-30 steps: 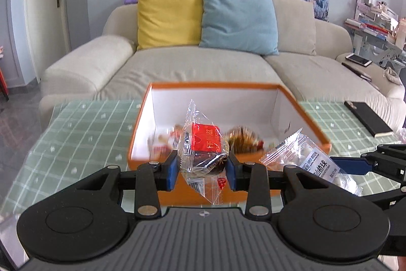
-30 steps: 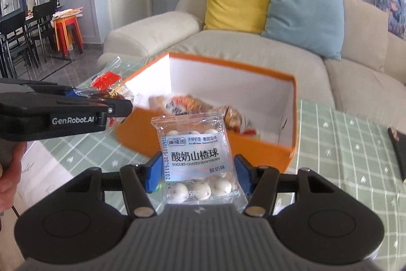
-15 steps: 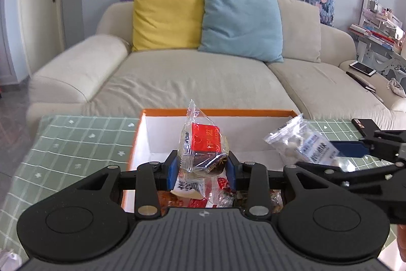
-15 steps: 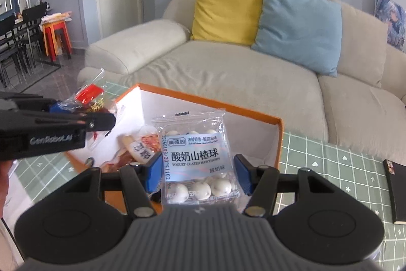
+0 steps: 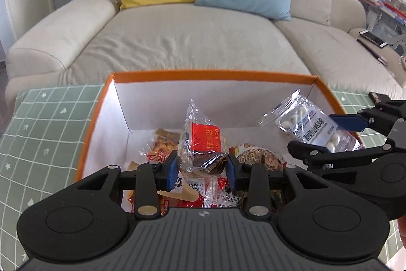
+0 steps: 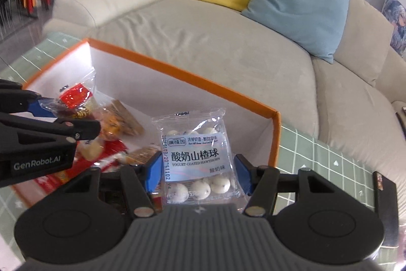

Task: Organize snacks
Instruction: 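Open both tools to drop the candy bag and yogurt-ball packet into the box, then withdraw both tools from the box toward the remaining snacks on the table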

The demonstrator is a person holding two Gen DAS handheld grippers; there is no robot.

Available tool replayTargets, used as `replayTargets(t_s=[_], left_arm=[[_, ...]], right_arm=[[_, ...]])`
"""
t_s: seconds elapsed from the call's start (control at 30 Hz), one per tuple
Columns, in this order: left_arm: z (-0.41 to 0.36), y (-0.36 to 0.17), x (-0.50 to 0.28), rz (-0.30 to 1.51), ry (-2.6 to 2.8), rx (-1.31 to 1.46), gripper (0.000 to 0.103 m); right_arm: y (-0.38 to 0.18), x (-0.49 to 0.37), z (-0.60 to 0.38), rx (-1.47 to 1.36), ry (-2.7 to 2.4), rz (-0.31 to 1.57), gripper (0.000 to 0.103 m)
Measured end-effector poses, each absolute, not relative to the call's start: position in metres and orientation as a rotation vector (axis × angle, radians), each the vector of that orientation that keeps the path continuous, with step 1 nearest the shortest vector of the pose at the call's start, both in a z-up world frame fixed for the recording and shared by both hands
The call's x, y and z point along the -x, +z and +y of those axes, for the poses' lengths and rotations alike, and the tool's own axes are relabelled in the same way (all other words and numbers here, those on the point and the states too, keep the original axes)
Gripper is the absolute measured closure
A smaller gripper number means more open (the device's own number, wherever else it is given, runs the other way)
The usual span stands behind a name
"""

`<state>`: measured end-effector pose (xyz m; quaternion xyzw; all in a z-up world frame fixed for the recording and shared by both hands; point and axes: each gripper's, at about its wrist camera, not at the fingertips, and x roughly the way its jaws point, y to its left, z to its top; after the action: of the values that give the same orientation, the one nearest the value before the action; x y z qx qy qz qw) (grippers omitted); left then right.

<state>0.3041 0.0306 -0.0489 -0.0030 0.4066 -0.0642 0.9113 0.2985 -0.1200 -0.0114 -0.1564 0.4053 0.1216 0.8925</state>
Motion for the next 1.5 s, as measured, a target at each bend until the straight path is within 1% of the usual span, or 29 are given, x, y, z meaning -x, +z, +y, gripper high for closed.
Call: replayTargets(t_s=[0.4,0.43,0.47,0.67,0.7,0.73,0.77,0.83,0.93,1.2,1.37,1.5], left_arm=[[0.026,-0.066,-0.321,0.931,-0.093,-0.018,0.061],[0.025,-0.067,-0.321,0.933,-0.091,-0.021,0.061],[0.025,-0.067,-0.321,0.934,-0.091,-0.023,0.061],[0.022,-0.068,-0.32,0.94,-0.084,-0.032,0.059],[0.022,-0.068,-0.319,0.937,-0.082,-0.034,0.057],[0.022,-0.067,-0.318,0.931,-0.077,-0.037,0.051],[0.022,-0.066,-0.317,0.924,-0.078,-0.037,0.048],[0.023,-0.063,-0.316,0.905,-0.069,-0.036,0.034],[0.024,-0.058,-0.313,0.879,-0.047,-0.04,0.028],[0.026,-0.041,-0.301,0.826,-0.031,-0.04,0.025],[0.024,-0.03,-0.289,0.815,-0.032,-0.046,0.025],[0.023,-0.016,-0.273,0.78,-0.026,-0.069,0.025]], right_arm=[[-0.031,-0.318,-0.117,0.345,0.22,0.909,0.043],[-0.032,-0.319,-0.117,0.345,0.221,0.913,0.044],[-0.032,-0.319,-0.117,0.344,0.223,0.913,0.048],[-0.03,-0.316,-0.116,0.349,0.222,0.904,0.048],[-0.029,-0.315,-0.116,0.347,0.222,0.901,0.048],[-0.028,-0.314,-0.116,0.344,0.225,0.903,0.047],[-0.027,-0.313,-0.116,0.34,0.224,0.9,0.046],[-0.025,-0.31,-0.117,0.338,0.226,0.891,0.043],[-0.022,-0.305,-0.117,0.347,0.223,0.88,0.04],[-0.013,-0.295,-0.122,0.338,0.208,0.857,0.034],[-0.001,-0.283,-0.124,0.316,0.219,0.836,0.033],[0.01,-0.267,-0.127,0.3,0.231,0.808,0.03]])
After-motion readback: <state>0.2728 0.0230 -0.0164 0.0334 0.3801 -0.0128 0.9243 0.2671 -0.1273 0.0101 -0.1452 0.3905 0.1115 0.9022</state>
